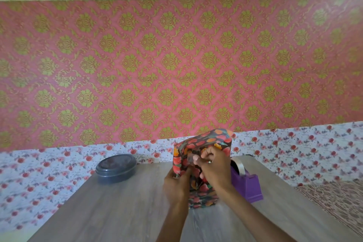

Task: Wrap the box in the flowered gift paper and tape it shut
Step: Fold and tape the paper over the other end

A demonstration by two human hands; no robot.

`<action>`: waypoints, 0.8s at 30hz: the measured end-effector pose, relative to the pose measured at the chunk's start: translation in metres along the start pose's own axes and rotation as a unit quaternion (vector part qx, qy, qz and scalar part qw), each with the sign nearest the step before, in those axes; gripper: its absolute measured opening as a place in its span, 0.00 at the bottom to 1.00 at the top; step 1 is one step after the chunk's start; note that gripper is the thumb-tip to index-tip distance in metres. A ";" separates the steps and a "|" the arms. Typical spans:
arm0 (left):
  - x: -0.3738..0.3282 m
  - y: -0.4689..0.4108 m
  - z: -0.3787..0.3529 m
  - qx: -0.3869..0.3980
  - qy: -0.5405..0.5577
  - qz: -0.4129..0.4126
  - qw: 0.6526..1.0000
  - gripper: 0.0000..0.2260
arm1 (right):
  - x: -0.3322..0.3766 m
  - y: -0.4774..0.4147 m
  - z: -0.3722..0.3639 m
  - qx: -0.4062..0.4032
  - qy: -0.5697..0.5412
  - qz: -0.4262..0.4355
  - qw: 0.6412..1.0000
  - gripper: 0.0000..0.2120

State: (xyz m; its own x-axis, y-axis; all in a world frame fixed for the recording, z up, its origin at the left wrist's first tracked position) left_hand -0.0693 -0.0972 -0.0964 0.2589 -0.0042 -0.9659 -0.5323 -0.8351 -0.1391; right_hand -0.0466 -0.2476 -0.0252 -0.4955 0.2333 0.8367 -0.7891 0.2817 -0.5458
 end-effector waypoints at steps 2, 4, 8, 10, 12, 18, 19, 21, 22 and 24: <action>0.001 0.000 0.001 -0.002 -0.005 0.000 1.000 0.07 | 0.001 -0.007 -0.002 -0.002 0.015 -0.004 1.000 0.12; 0.001 0.000 0.001 -0.005 -0.006 0.003 1.000 0.05 | 0.002 -0.012 -0.003 -0.004 0.044 -0.004 0.999 0.11; -0.001 0.000 0.002 -0.006 -0.002 0.001 1.000 0.05 | 0.005 -0.017 -0.006 0.000 0.098 0.017 0.995 0.11; -0.002 0.000 0.002 -0.007 0.000 0.001 1.000 0.05 | 0.003 -0.021 -0.010 0.008 0.105 0.017 0.994 0.11; -0.003 0.002 0.002 -0.004 0.006 0.001 1.000 0.06 | 0.002 -0.025 -0.012 0.011 0.126 0.025 0.992 0.12; -0.003 0.002 0.002 -0.002 0.012 0.000 1.000 0.05 | -0.003 -0.033 -0.018 0.014 0.162 0.022 0.986 0.11; -0.002 0.001 0.001 -0.002 0.012 -0.001 1.000 0.05 | -0.002 -0.034 -0.019 0.014 0.166 0.023 0.986 0.11; -0.002 0.002 0.001 0.000 0.012 -0.003 1.000 0.06 | -0.001 -0.036 -0.021 0.011 0.183 0.032 0.983 0.11; -0.002 0.002 0.001 0.000 0.012 0.000 1.000 0.06 | -0.001 -0.037 -0.022 0.009 0.194 0.039 0.980 0.11; -0.003 0.004 0.002 0.000 0.014 0.003 1.000 0.05 | 0.001 -0.039 -0.023 0.013 0.215 0.052 0.975 0.10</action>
State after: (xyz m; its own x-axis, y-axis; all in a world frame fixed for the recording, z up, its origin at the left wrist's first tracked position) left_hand -0.0740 -0.0988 -0.0947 0.2787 -0.0243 -0.9601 -0.5330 -0.8355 -0.1335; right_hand -0.0082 -0.2366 -0.0044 -0.3800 0.6289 0.6783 -0.7542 0.2139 -0.6208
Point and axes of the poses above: each hand's wrist, its own y-axis away from the middle knuckle, its own z-axis out of the back of the hand, x = y × z, the point moved 7 cm from there along -y, towards the middle knuckle, and after that the axes turned 15 degrees about -x, right-handed, at the moved point
